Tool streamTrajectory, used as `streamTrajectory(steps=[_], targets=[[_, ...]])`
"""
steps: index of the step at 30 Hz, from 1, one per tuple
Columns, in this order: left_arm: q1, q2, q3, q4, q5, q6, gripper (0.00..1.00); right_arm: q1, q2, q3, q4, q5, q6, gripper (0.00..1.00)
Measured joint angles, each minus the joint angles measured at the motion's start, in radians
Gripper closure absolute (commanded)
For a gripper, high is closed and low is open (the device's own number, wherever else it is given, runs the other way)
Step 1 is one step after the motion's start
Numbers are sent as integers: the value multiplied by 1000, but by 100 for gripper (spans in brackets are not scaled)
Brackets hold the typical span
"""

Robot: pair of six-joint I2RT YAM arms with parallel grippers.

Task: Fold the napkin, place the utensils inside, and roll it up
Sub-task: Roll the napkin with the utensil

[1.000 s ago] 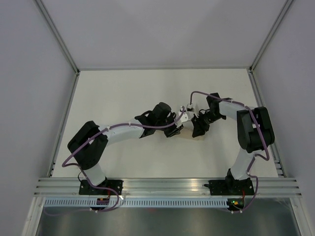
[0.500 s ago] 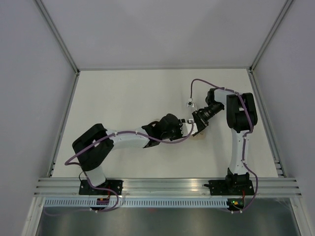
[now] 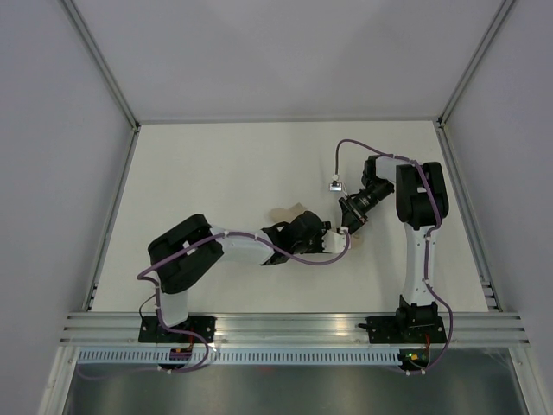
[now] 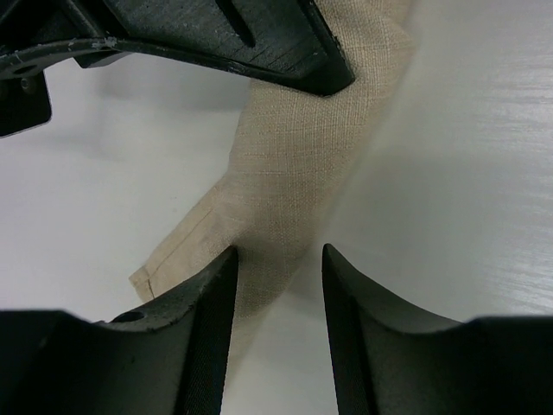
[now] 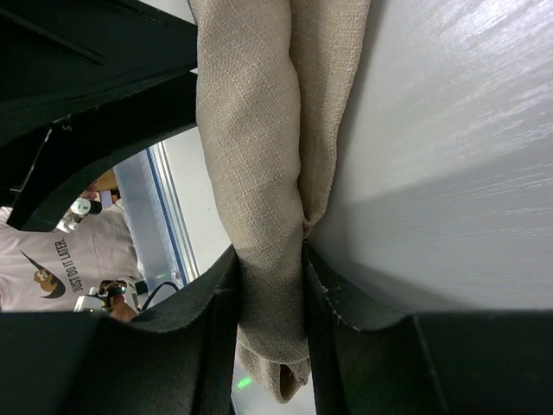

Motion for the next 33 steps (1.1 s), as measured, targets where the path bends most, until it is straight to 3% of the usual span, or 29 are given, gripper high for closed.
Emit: streamTrajectory(steps=[15,25,31,33], targets=[[-18,68,25,71,-87,118,49,-4,11,13,-16,6,1,62],[-29,88,21,117,-129,163,40,-4,12,17,-19,12,1,62],[-29,101,28,135,-145,177,44,-4,12,17,-19,13,1,62],[-28,107,40,121,-144,177,51,-4,12,17,-19,13,1,61]])
